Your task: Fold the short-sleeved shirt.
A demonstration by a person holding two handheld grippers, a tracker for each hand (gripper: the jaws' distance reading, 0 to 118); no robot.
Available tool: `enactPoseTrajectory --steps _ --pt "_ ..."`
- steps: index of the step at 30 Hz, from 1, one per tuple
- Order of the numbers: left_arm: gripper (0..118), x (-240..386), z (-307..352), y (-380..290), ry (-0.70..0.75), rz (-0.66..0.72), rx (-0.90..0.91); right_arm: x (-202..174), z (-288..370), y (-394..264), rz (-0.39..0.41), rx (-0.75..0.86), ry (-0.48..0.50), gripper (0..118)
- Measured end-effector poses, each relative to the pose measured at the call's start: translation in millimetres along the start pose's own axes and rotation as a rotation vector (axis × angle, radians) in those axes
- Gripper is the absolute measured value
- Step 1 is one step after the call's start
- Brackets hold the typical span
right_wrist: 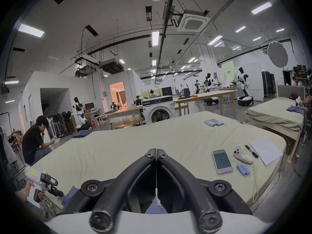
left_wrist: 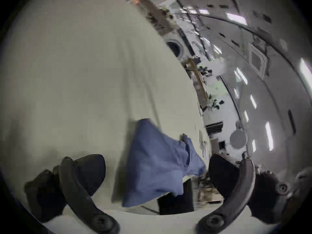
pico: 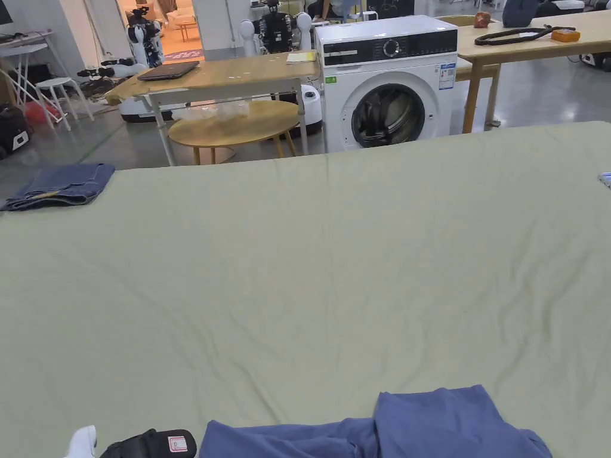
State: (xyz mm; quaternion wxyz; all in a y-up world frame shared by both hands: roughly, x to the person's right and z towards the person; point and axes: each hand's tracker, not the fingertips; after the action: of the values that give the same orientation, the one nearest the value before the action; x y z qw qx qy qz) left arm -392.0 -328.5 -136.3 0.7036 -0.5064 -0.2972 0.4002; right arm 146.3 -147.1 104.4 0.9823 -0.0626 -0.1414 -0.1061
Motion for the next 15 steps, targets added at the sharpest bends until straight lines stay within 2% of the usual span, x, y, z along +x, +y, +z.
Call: enactPoseTrajectory --steps 2,3,4,5,6,7,8,9,10,11,13,15 --pt "118 -15.7 -19.6 -3.0 -0.077 0.114 -0.074 -6.8 -0.7 -0.1 0.014 -0.007 0.010 0" --pt "111 -21.5 -27.2 -1.0 -0.181 0.128 -0.059 -10.1 -0.5 0.0 0.020 -0.007 0.017 0" --pt "88 -20.2 -34.3 -1.8 -0.260 0.142 -0.025 -12.6 -0.2 0.4 0.024 -0.007 0.019 0" --pt "76 -19.6 -46.5 -2.3 -0.284 0.185 -0.028 -15.0 0.1 1.1 0.027 -0.006 0.023 0" --pt "76 -22.1 -59.9 -3.6 -0.182 0.232 -0.051 -18.2 0.5 2.5 0.029 -0.004 0.027 0" --pt "35 -23.8 -68.8 -4.5 -0.024 0.239 -0.029 -20.6 0.6 4.3 0.029 -0.002 0.030 0" --pt "4 -27.6 -71.0 -8.1 0.075 0.224 -0.007 -22.1 0.8 5.8 0.030 0.000 0.031 0" --pt "4 -26.4 -68.2 -7.3 -0.088 0.228 0.009 -23.5 1.4 7.7 0.035 0.003 0.031 0" --pt "4 -22.2 -57.8 -6.2 -0.137 0.225 0.014 -25.0 2.4 9.9 0.040 0.008 0.029 0" --pt "4 -15.9 -48.0 -7.5 -0.127 0.219 0.022 -25.4 3.2 11.7 0.044 0.012 0.029 0" --pt "4 -12.5 -17.4 -3.1 0.002 0.129 0.068 -25.0 3.1 14.6 0.043 0.019 0.030 0" --pt "4 -20.2 15.5 1.6 -0.007 0.143 0.126 -25.1 3.5 15.7 0.035 0.026 0.029 0"
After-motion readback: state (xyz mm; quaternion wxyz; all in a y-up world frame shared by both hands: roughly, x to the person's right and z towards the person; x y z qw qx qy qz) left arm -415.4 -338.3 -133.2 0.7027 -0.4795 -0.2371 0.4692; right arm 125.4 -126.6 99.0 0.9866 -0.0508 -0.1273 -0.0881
